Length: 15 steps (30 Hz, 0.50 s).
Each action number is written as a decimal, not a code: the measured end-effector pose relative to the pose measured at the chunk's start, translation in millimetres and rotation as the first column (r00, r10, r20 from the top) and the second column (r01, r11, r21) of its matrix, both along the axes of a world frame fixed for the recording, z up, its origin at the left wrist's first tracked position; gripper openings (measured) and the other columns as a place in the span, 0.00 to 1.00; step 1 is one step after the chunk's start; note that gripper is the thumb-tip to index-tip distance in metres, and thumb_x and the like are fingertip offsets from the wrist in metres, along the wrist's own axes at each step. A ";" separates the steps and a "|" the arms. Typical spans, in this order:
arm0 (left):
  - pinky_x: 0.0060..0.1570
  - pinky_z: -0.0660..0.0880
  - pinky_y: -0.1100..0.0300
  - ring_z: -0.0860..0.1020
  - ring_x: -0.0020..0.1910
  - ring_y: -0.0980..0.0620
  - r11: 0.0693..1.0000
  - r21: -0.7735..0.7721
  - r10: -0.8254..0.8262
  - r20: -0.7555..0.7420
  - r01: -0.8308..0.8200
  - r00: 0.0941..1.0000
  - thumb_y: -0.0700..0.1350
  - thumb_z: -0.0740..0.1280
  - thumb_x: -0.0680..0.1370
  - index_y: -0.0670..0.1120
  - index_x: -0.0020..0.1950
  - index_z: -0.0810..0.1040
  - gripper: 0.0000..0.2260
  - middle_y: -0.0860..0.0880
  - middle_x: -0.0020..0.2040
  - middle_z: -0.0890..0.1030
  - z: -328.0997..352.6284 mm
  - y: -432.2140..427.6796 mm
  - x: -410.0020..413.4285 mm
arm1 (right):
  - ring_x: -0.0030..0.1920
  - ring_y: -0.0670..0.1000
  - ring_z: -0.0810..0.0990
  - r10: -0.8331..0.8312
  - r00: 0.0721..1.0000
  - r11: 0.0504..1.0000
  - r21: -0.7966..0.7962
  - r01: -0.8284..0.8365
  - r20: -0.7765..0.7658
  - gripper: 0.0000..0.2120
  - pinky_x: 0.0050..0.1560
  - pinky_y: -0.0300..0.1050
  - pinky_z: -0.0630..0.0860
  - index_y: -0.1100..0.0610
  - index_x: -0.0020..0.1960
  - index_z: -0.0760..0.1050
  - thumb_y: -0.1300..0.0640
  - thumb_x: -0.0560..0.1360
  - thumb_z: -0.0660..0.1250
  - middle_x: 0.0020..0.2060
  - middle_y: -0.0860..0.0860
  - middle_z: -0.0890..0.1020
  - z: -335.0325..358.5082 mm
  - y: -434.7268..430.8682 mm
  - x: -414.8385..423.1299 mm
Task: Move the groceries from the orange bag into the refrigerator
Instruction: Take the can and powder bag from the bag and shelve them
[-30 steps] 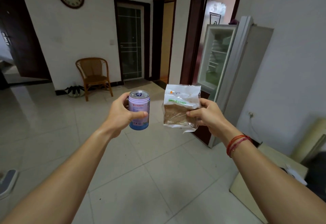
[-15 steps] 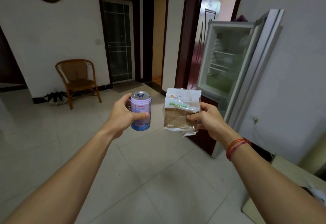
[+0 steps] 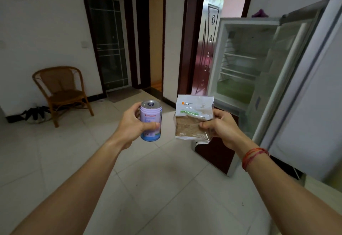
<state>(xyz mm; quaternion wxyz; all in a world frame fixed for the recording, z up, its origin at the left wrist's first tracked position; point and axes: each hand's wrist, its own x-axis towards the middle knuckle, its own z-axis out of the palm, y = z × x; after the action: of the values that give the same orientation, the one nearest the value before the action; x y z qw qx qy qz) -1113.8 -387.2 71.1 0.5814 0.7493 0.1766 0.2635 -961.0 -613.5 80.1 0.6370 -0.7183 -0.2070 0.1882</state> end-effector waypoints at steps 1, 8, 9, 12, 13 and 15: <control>0.40 0.78 0.65 0.80 0.50 0.55 1.000 -0.001 -0.002 -0.006 0.002 1.000 0.35 0.79 0.66 0.51 0.65 0.70 0.33 0.55 0.53 0.79 -1.5 9.6 14.2 | 0.38 0.48 0.86 -0.001 1.000 1.000 0.002 0.001 0.001 0.19 0.41 0.47 0.82 0.55 0.54 0.81 0.75 0.69 0.70 0.44 0.50 0.86 -1.2 8.8 13.9; 0.41 0.79 0.63 0.80 0.50 0.53 1.000 0.013 -0.003 -0.020 0.003 1.000 0.35 0.79 0.66 0.51 0.65 0.71 0.32 0.53 0.54 0.80 -0.4 80.5 140.6 | 0.44 0.54 0.86 0.000 1.000 1.000 0.021 0.000 -0.002 0.22 0.52 0.57 0.82 0.54 0.56 0.81 0.74 0.69 0.70 0.47 0.51 0.87 -1.9 75.2 135.2; 0.42 0.79 0.62 0.80 0.50 0.53 1.000 0.013 -0.002 -0.024 0.002 1.000 0.35 0.79 0.67 0.51 0.65 0.71 0.32 0.53 0.54 0.80 1.5 89.1 159.7 | 0.46 0.56 0.86 -0.006 1.000 1.000 0.021 0.006 -0.007 0.22 0.54 0.60 0.81 0.54 0.57 0.81 0.74 0.69 0.71 0.48 0.52 0.87 -1.1 84.4 153.7; 0.45 0.80 0.59 0.81 0.50 0.53 1.000 0.016 -0.011 -0.014 0.011 1.000 0.35 0.79 0.66 0.51 0.64 0.71 0.31 0.53 0.54 0.80 5.8 113.5 212.1 | 0.49 0.59 0.86 -0.012 1.000 1.000 0.010 0.012 -0.004 0.23 0.57 0.63 0.80 0.55 0.58 0.81 0.74 0.68 0.71 0.50 0.54 0.87 1.4 109.8 203.7; 0.46 0.80 0.59 0.81 0.51 0.52 1.000 0.014 -0.016 -0.010 0.016 1.000 0.35 0.79 0.66 0.50 0.64 0.71 0.31 0.52 0.54 0.80 7.4 121.5 227.7 | 0.50 0.60 0.86 -0.017 1.000 1.000 0.006 0.017 -0.008 0.23 0.57 0.64 0.80 0.55 0.59 0.80 0.74 0.68 0.71 0.51 0.54 0.87 2.4 118.0 219.3; 0.47 0.80 0.57 0.81 0.51 0.51 1.000 0.014 -0.023 -0.012 0.024 1.000 0.35 0.78 0.67 0.50 0.64 0.71 0.30 0.51 0.55 0.80 9.5 135.9 256.0 | 0.51 0.60 0.85 -0.034 0.999 0.999 -0.006 0.034 -0.021 0.25 0.58 0.63 0.80 0.55 0.61 0.79 0.74 0.68 0.71 0.51 0.54 0.86 3.3 132.8 248.0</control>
<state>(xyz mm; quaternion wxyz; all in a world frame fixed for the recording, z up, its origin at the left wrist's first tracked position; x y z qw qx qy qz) -857.7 -251.2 80.6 0.5780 0.7569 0.1692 0.2536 -713.0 -480.7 83.4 0.6401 -0.7215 -0.1876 0.1855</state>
